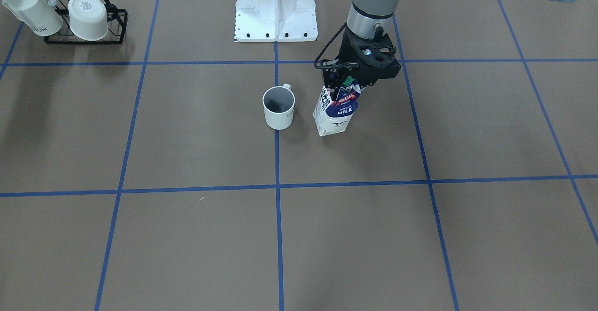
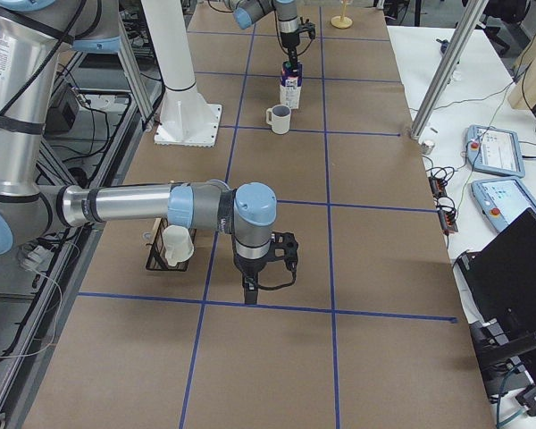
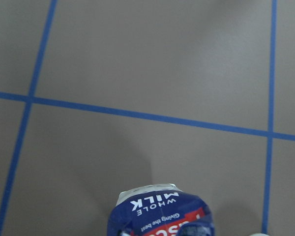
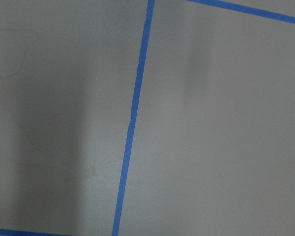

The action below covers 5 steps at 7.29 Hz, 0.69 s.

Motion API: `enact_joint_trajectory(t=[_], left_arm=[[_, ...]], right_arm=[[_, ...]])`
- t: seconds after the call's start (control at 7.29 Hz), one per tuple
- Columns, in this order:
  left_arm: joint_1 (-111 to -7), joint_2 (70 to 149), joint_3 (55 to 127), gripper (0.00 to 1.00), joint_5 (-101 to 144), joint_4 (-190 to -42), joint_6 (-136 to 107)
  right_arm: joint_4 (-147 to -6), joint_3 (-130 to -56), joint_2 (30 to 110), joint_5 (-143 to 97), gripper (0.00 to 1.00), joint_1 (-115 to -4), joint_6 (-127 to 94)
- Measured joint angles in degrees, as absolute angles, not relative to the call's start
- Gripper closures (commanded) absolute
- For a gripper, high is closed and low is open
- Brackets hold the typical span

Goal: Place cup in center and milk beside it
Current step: 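Carry the blue milk carton with the left gripper beside the mug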

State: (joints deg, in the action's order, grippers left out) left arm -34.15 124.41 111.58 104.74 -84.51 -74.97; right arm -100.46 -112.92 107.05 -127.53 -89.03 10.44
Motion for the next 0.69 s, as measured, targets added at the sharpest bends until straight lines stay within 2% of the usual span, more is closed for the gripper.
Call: enact_joint_trajectory(t=[0.14, 0.27, 0.41, 0.55, 0.69], left_arm=[[-32.93, 125.89, 110.39, 0.73, 103.89, -84.48, -75.73], [-32.18, 126.64, 109.83, 0.55, 103.48, -84.47, -76.04], [-31.52, 126.91, 109.6, 0.24, 102.82, -84.46, -76.14], [-30.75, 126.95, 109.49, 0.02, 101.85, -84.46, -76.13], [-30.24, 126.92, 109.48, 0.02, 101.23, -84.47, -75.98]], right_arm=[[-100.46, -112.92, 107.03, -127.55, 0.0, -89.03, 10.4], [-100.46, -112.94, 107.0, -127.57, 0.0, -89.03, 10.38], [-100.46, -112.94, 106.97, -127.57, 0.0, -89.03, 10.38], [-100.46, -112.94, 106.97, -127.58, 0.0, -89.03, 10.37], [-100.46, -112.94, 106.94, -127.55, 0.0, -89.03, 10.37]])
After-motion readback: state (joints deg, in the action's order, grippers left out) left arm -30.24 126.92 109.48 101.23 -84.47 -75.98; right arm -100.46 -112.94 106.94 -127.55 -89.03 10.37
